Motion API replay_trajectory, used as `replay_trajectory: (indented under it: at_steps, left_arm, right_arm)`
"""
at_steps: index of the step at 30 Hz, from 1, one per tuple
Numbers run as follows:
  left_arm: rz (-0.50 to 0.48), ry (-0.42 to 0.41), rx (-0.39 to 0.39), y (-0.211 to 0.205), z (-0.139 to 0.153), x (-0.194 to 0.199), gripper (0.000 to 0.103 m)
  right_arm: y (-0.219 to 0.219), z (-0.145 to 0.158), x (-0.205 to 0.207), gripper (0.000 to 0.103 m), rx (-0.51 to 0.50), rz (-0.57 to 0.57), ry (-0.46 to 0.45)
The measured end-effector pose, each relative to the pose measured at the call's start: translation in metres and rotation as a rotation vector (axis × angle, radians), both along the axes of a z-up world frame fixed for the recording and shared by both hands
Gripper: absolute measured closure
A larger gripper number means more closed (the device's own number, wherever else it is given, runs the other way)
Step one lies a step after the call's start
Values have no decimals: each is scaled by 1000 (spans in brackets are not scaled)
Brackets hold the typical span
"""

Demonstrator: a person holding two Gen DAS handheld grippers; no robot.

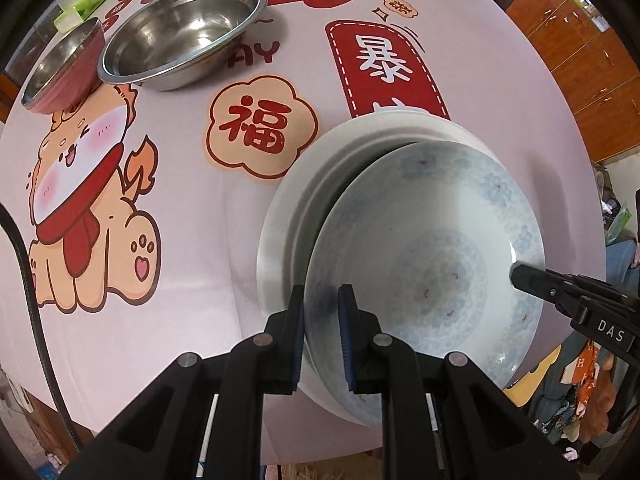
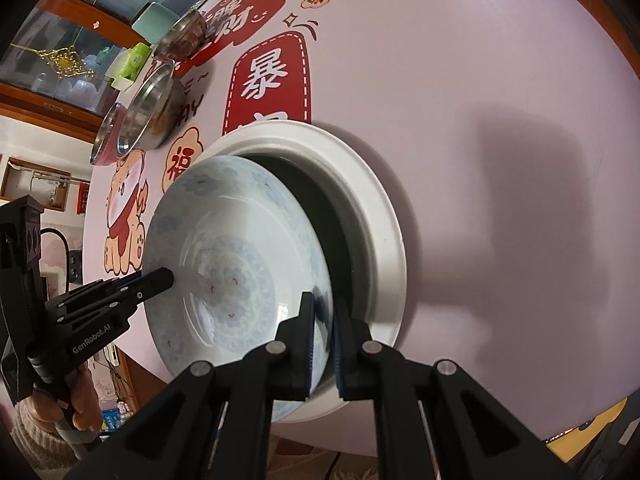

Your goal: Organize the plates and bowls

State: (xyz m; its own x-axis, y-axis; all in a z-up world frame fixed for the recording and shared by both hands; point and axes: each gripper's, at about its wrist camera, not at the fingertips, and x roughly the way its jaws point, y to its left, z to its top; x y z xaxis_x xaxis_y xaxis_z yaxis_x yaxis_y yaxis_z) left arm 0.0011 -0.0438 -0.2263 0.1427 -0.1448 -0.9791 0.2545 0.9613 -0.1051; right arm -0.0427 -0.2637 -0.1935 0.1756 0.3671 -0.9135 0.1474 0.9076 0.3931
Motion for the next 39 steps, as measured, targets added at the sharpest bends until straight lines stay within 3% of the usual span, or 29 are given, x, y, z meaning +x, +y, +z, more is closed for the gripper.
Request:
replay_trajectory:
  at_steps: [16,29,35,39]
  left_arm:
    - [-2,-7,23,-7,-3,7,87]
    - [-22,-11,48,-18,-7,14,79]
    - [-52,-57,76,-29,0,8,68]
    - [-57,-64,81,-35,1,7,64]
  right_arm:
    - [-1,0,7,95,-20,-1,-12]
    - [16,13,14,91,-174,90,-14]
    - [25,29,14,89,-312,147,-69]
    - [24,33,16,87,-299,151,-73]
